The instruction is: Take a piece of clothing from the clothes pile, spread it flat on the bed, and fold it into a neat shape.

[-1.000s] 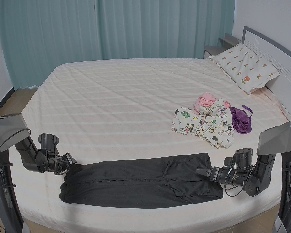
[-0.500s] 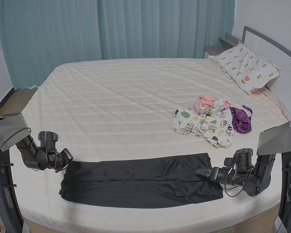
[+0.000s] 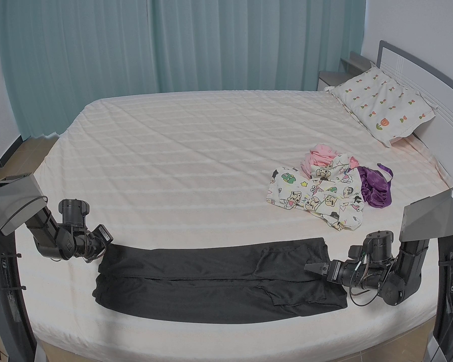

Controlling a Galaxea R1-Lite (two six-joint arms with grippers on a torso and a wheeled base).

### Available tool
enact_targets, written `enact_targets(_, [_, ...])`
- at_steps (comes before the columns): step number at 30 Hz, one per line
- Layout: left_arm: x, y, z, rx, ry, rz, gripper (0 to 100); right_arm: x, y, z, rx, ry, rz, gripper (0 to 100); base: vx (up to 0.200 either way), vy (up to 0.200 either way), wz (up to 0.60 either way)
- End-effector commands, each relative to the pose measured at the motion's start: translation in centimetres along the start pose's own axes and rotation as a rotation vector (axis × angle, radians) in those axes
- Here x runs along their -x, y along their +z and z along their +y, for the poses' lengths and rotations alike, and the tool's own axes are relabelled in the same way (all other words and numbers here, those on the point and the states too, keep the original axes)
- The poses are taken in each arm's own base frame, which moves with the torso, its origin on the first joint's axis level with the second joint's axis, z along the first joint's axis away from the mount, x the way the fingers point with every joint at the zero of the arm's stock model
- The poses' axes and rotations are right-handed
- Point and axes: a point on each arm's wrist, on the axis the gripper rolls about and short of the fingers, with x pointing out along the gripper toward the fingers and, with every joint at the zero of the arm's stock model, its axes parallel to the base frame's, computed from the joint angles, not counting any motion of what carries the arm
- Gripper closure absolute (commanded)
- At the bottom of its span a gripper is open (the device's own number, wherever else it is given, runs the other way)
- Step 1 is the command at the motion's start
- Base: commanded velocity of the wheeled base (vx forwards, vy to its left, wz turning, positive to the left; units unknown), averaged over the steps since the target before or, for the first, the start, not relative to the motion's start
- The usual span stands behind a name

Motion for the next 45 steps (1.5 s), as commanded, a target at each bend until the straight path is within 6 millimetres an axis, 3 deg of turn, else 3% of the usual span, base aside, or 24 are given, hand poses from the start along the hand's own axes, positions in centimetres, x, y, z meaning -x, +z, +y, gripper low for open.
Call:
enact_targets(1, [-0.4, 0.0, 0.3, 0.003, 0.009, 0.0, 100, 0.0, 0.0, 0.0, 0.0, 0.001, 0.0, 0, 0.0, 0.0, 0.0])
enact_targets(3, [-0.6, 0.0, 0.5, 0.001, 0.012, 0.002, 100, 0.0, 0.0, 0.0, 0.0, 0.001, 0.0, 0, 0.0, 0.0, 0.0])
enact_targets(4, [-0.8, -0.2, 0.6, 0.0, 0.016, 0.007, 0, 0.0, 0.0, 0.0, 0.0, 0.001, 0.0, 0, 0.0, 0.0, 0.0])
enact_targets(12, [-0.4, -0.2, 1.1, 0.017, 0.027, 0.015, 0, -0.1, 0.2, 0.1, 0.004, 0.005, -0.014, 0, 0.0, 0.0, 0.0])
enact_targets(18, [2.5, -0.5, 2.4, 0.059, 0.001, 0.063, 0, -0.7, 0.1, -0.1, 0.007, 0.003, -0.014, 0, 0.0, 0.0, 0.0])
enact_targets(23, [3.9, 0.0, 2.8, 0.133, -0.044, 0.084, 0, -2.0, 1.2, -0.3, 0.016, -0.038, -0.082, 0, 0.0, 0.0, 0.0])
enact_targets(27, [3.9, 0.1, 3.2, 0.147, -0.04, 0.085, 0, -1.1, 2.5, -0.1, 0.012, -0.043, -0.139, 0, 0.0, 0.0, 0.0])
enact_targets(29, [4.2, 0.0, 3.3, 0.152, -0.04, 0.09, 0, -0.1, 3.7, 1.2, -0.015, -0.005, -0.172, 0, 0.0, 0.0, 0.0])
enact_targets(37, [4.5, -1.0, 3.4, 0.136, -0.06, 0.078, 0, -1.8, 3.5, 4.4, 0.022, 0.037, -0.105, 0, 0.0, 0.0, 0.0])
enact_targets(39, [4.5, -1.0, 3.4, 0.13, -0.069, 0.067, 0, -2.4, 3.6, 4.5, 0.017, 0.023, -0.078, 0, 0.0, 0.0, 0.0])
enact_targets(45, [4.5, -0.9, 3.4, 0.131, -0.077, 0.058, 0, -5.1, 4.5, 2.2, 0.001, -0.028, -0.062, 0, 0.0, 0.0, 0.0])
